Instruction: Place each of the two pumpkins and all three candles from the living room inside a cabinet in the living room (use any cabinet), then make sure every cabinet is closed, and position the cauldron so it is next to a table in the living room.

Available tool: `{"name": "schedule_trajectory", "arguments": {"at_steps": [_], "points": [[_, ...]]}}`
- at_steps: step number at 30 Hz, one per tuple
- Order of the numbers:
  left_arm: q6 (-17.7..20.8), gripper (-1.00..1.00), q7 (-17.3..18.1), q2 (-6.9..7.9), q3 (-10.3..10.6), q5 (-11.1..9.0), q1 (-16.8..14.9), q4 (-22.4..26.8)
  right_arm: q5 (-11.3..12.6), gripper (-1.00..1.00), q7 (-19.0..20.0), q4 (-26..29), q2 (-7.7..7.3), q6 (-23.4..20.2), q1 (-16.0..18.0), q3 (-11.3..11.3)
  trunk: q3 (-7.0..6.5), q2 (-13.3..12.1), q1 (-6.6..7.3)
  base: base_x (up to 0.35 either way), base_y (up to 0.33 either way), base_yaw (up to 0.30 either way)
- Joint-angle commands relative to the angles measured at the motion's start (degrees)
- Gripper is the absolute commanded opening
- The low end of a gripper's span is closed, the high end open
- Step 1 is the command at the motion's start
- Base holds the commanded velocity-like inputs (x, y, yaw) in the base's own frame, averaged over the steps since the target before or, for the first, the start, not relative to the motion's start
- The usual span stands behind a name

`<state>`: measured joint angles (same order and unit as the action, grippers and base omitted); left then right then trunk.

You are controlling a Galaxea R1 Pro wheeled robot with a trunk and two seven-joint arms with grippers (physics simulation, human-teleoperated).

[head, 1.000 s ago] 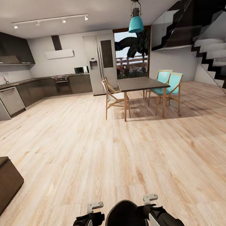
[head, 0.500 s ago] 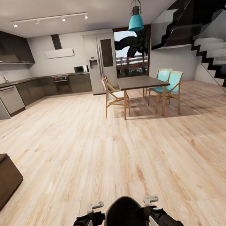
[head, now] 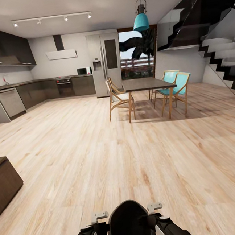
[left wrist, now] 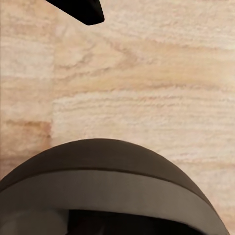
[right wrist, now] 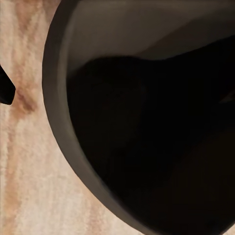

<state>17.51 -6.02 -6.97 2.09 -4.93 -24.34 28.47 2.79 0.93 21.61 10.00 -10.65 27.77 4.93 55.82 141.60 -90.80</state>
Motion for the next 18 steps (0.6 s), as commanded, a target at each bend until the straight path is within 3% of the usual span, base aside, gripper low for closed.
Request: {"name": "schedule_trajectory", "arguments": {"at_steps": [1,4,13,18], "points": [[0.2,1.0,-0.4,0.02,0.2,-0.5,0.0,0.1,0.3,1.0,0.0,0.1,0.0,-0.2,0.0,0.1,0.24,0.4,-0.21,0.0,0.0,0.0],[0.0,1.0,-0.4,-0.01,0.3,-0.5,0.0,0.0,0.3,1.0,-0.1,0.1,0.0,-0.1,0.0,0.1,0.78,1.6,-0.87,0.0,0.0,0.0],[0.0,1.0,-0.3,-0.14,0.3,-0.4,0.0,0.0,0.4,1.0,-0.2,-0.9,0.0,0.4,0.0,0.0,2.77,1.8,-1.1,0.0,0.0,0.0],[-0.1,1.0,-0.3,-0.14,0.4,-0.4,0.0,0.0,0.5,1.0,-0.3,-1.1,0.0,0.5,0.0,-0.2,2.77,1.8,-1.1,0.0,0.0,0.0]]}}
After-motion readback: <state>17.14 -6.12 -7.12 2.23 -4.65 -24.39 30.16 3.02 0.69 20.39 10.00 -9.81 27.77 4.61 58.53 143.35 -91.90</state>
